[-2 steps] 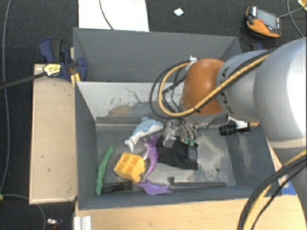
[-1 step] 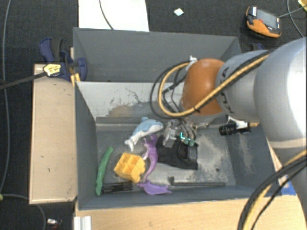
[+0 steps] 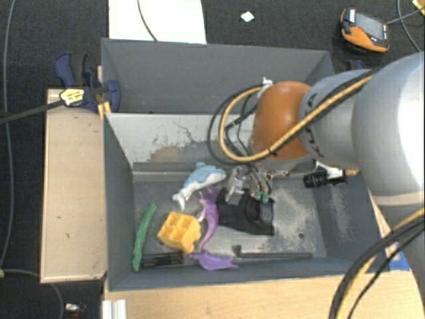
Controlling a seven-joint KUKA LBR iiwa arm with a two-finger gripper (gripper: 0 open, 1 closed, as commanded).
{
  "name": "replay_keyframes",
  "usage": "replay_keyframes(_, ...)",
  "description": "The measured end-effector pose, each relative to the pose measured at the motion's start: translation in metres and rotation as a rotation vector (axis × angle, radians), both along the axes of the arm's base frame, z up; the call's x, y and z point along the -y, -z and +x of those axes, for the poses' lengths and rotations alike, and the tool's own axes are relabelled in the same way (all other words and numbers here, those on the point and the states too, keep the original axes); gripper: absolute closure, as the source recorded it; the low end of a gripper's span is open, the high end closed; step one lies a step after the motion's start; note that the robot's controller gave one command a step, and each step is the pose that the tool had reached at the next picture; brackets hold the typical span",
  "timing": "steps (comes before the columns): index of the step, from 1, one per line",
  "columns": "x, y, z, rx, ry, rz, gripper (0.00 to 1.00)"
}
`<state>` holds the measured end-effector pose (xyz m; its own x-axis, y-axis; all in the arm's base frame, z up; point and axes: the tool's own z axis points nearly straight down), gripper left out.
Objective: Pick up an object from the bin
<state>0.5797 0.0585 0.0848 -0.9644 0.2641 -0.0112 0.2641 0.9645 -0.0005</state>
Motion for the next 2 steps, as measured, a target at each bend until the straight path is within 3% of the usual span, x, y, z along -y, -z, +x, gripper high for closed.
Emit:
replay_keyframes(1,0.0043,-0.0581,0.0062,0.003,-0.021,-0.001,1.00)
replay_keyframes(2,0.0043,-0.0581,0.0062,0.003,-0.022,-0.001,1.00)
